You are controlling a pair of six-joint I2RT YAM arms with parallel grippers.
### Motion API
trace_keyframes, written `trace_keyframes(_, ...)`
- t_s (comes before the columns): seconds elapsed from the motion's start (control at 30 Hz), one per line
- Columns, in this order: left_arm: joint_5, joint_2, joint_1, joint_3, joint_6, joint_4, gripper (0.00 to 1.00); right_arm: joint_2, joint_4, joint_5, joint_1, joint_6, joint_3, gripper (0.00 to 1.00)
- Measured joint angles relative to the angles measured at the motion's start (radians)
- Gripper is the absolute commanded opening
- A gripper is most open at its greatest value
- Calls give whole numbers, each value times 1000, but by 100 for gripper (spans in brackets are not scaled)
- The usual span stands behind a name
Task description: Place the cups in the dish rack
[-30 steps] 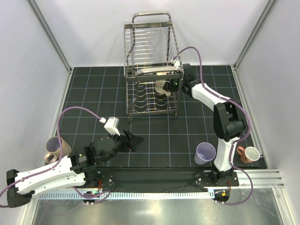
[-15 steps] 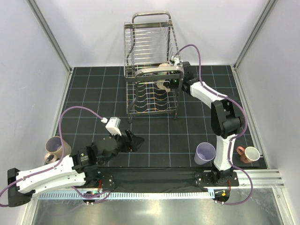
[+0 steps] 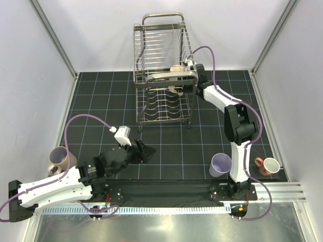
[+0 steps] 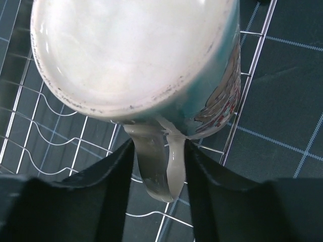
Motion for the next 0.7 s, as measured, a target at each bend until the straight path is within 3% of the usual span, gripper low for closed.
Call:
trace_keyframes(0.27,0,0,0,0,-17,-1,77,-41,-16,-4,-6,11,-59,59)
trace_keyframes(0.7,-5,-18,0,0,-47,-47,77,-216,-16,-51,-75,96,-247,60)
